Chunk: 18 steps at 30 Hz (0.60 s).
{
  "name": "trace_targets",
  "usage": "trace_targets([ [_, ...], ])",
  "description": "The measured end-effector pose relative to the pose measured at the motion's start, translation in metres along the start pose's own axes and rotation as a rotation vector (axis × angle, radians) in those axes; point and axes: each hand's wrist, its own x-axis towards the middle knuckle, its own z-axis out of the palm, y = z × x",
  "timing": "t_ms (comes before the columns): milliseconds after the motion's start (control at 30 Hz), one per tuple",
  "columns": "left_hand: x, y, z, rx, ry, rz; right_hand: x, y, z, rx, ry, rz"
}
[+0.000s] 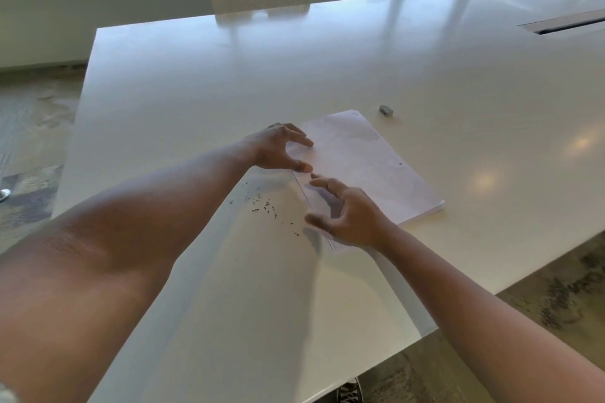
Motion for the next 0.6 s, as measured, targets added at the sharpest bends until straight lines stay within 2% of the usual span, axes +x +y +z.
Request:
trace_targets([
  [133,-0.001,-0.001,0.001,-0.028,-0.033,-0.018,-0.008,0.008,-0.024,-0.089,-0.247,0.026],
  [333,0.001,0.001,-0.001,-0.062,-0.029,-0.024,-0.015,0.013,-0.043,-0.172,-0.367,0.068],
  [400,0.002,0.001,-0.001,-0.059,-0.028,-0.027,-0.019,0.013,-0.034,-0.139,-0.29,0.096],
  [533,0.004,0.0,-0.002,-0.053,-0.031,-0.03,-0.028,0.007,-0.005,-0.044,0.046,0.194],
  [600,0.004,0.0,-0.001,-0.055,-0.03,-0.026,-0.034,0.001,0.006,-0.038,0.132,0.235],
])
